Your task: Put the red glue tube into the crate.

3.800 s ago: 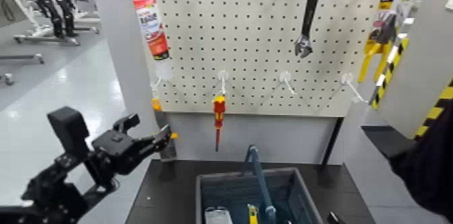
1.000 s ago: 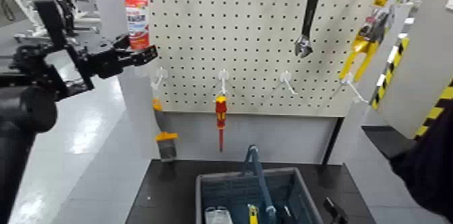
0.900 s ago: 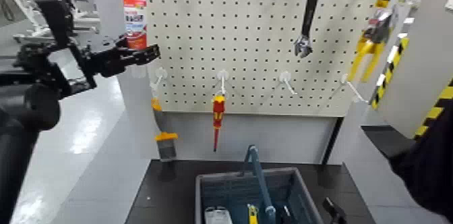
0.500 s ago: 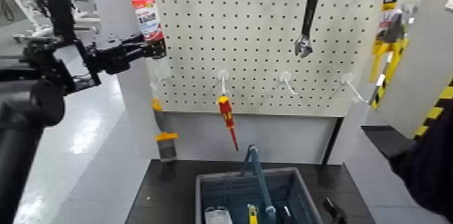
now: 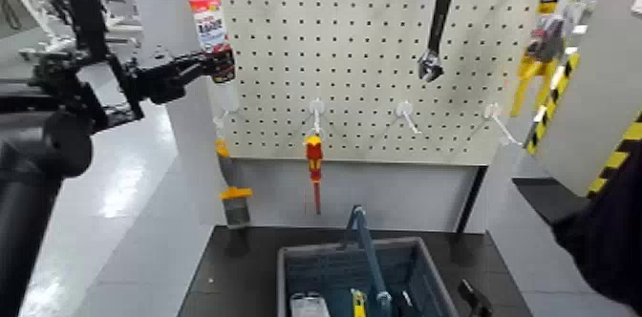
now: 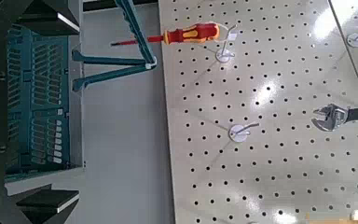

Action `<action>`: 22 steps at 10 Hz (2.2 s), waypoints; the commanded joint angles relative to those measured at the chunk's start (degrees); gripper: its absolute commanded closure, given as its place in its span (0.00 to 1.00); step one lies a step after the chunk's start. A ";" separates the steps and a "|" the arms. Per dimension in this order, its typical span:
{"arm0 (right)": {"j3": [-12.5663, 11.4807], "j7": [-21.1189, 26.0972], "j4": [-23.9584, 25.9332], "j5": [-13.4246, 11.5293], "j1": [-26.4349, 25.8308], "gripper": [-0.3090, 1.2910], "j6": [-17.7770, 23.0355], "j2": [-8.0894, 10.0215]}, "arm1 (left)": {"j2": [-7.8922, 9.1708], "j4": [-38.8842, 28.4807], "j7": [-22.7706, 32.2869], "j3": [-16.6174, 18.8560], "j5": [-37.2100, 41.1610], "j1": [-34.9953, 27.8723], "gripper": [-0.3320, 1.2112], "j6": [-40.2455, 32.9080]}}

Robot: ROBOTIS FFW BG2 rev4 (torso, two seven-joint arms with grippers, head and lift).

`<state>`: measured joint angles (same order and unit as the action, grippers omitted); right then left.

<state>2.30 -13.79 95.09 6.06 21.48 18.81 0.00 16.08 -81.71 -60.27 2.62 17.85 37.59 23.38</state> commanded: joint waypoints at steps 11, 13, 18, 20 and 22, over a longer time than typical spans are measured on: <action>0.07 0.70 0.28 -0.18 0.06 0.24 -0.88 -0.26 | -2.02 -22.79 5.87 -5.26 10.62 -2.87 0.98 12.92; 0.16 0.70 0.36 -0.26 0.06 0.24 -1.06 -0.26 | -2.64 -21.03 7.19 -9.92 14.58 -3.84 0.98 13.18; -0.02 0.79 0.36 -0.44 0.41 0.24 -0.97 -0.26 | -3.95 -17.69 10.62 -18.36 20.64 -8.14 0.98 13.89; -0.10 0.87 0.19 -0.44 0.50 0.24 -0.88 -0.26 | -3.87 -17.95 11.85 -17.74 20.90 -11.84 0.98 16.26; -0.10 0.96 0.10 -0.44 0.50 0.24 -0.97 -0.09 | -3.51 -17.60 11.58 -16.60 18.18 -15.35 0.98 17.75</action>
<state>2.21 -12.77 95.21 5.62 21.97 17.92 0.00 12.41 -99.38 -48.72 -14.30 36.99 23.10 40.67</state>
